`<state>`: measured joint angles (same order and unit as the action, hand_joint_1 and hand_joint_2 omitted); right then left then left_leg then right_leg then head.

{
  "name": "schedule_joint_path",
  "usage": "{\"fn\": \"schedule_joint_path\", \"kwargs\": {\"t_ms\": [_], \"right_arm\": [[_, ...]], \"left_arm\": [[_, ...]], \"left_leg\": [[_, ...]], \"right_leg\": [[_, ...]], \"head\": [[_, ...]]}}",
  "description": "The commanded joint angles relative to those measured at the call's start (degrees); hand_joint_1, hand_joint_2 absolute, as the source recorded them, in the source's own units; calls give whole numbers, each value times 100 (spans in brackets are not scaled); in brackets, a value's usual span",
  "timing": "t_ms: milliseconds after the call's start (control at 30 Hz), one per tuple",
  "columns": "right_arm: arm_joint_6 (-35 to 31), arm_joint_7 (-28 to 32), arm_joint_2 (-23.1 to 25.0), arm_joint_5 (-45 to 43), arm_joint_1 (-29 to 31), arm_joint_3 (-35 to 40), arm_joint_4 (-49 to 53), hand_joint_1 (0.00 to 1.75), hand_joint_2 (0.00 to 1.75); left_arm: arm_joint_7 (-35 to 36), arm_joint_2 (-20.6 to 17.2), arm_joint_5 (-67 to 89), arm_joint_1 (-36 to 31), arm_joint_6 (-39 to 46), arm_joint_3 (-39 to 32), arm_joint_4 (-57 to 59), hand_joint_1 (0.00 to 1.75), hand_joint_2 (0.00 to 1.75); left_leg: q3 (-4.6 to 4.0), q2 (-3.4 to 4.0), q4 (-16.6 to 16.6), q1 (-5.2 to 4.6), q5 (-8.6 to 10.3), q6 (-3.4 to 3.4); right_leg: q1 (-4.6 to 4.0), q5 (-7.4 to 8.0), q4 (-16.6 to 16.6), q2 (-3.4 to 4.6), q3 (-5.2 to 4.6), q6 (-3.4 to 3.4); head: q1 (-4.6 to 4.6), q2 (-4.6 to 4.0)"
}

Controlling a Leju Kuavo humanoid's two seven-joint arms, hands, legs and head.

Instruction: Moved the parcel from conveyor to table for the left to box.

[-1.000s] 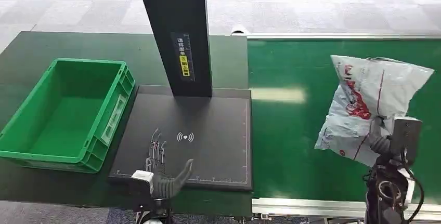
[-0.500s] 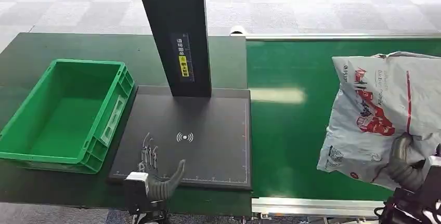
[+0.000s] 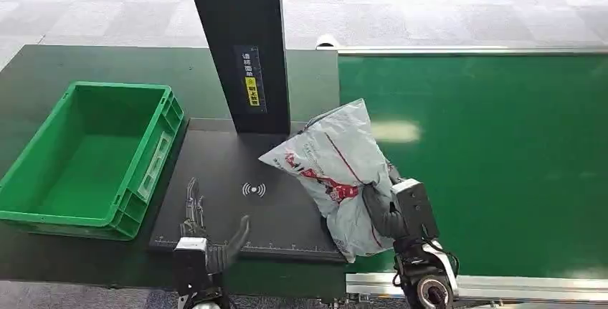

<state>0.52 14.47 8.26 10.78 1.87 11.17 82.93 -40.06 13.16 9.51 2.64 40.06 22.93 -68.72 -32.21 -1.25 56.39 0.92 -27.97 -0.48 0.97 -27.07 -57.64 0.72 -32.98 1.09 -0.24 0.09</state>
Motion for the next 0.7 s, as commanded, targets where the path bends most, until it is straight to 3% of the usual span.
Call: {"fn": "schedule_joint_path", "kwargs": {"t_ms": [33,333,700], "right_arm": [[-20,0,67,-30,315,306,-726,175,175],[232,-131,-23,-387,495,531,-1077,175,175],[188,170,29,-696,973,618,-1642,175,175]], "left_arm": [[6,228,-7,15,-6,-176,94,0,175],[6,399,326,121,-6,-428,-198,0,175],[6,555,509,126,-6,-656,-282,0,175]], "left_leg": [[17,24,-4,0,-5,5],[21,26,-2,2,-7,4],[20,41,0,3,-6,3]], "right_leg": [[-4,3,10,8,13,-6],[-6,4,10,9,12,-8],[-6,3,7,16,10,-6]], "head": [[0,0],[-2,0],[-2,0]]}}
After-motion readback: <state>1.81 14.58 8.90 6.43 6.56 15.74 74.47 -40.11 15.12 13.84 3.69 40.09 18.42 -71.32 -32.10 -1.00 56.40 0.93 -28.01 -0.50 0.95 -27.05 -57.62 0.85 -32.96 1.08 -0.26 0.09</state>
